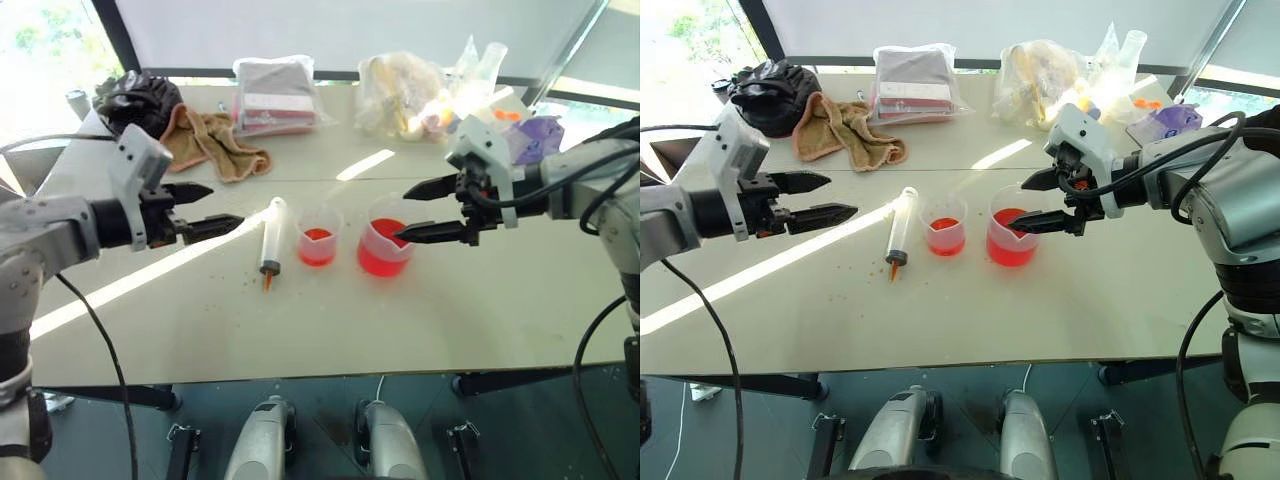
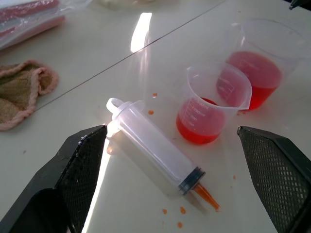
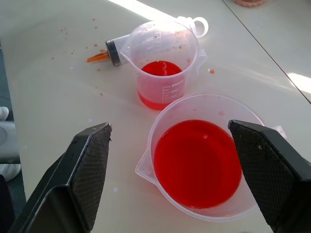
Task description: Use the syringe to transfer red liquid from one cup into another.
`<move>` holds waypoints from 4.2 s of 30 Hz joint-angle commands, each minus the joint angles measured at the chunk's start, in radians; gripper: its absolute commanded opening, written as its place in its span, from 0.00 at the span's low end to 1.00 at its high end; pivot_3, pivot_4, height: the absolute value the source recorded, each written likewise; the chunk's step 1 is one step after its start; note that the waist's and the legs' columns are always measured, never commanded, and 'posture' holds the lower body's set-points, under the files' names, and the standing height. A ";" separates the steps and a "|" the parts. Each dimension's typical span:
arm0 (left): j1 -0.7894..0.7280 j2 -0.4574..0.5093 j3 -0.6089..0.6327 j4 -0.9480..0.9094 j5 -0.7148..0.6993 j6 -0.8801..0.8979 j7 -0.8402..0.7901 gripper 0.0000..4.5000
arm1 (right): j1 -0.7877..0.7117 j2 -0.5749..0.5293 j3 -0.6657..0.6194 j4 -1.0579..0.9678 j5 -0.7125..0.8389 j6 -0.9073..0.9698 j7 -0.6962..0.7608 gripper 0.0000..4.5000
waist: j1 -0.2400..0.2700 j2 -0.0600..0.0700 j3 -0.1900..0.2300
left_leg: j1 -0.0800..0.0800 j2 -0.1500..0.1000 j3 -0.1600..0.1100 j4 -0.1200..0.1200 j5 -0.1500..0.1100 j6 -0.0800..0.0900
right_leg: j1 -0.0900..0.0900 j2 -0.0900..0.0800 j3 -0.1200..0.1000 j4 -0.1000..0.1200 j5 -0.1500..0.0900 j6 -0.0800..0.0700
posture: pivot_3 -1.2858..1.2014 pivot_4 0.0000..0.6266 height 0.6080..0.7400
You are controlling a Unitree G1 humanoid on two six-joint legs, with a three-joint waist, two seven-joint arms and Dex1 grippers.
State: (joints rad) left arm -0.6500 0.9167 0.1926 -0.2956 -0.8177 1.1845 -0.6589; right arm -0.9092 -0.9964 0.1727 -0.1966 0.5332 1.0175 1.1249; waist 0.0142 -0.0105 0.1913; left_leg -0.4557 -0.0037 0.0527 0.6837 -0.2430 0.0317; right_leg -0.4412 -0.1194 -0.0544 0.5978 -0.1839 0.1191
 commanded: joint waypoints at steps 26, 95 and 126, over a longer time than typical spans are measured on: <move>-0.742 -0.561 -0.231 0.912 0.389 0.430 0.616 0.99 | 0.038 -0.024 -0.101 -0.104 0.013 0.028 -0.077 0.90 | -0.004 -0.002 0.000 | 0.006 -0.001 0.000 0.000 0.001 -0.001 | 0.002 0.001 0.000 0.005 0.000 0.002 | 0.52 0.24 1.00; -0.723 -0.816 0.120 0.533 0.179 -0.349 0.117 0.32 | -0.001 0.003 -0.242 -0.002 0.030 0.015 -0.202 0.90 | 0.025 -0.002 0.001 | 0.005 -0.001 0.005 0.000 0.001 -0.002 | 0.004 -0.001 0.000 0.000 0.001 0.001 | 0.52 0.24 1.00; -0.366 -0.988 -0.307 0.766 0.484 -1.039 -0.200 0.32 | -0.049 0.135 -0.674 -0.204 0.477 0.505 -0.618 0.90 | 0.025 0.000 -0.001 | 0.005 0.001 0.001 0.000 -0.001 0.002 | 0.005 -0.001 0.001 -0.001 0.000 0.000 | 0.52 0.24 1.00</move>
State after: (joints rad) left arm -1.0153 -0.0580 -0.1057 0.4731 -0.3475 0.1838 -0.8640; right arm -0.9430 -0.8690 -0.4784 -0.3872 0.9955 1.5219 0.5354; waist 0.0387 -0.0107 0.1908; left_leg -0.4501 -0.0023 0.0538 0.6840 -0.2440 0.0338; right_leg -0.4363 -0.1202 -0.0538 0.5970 -0.1833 0.1190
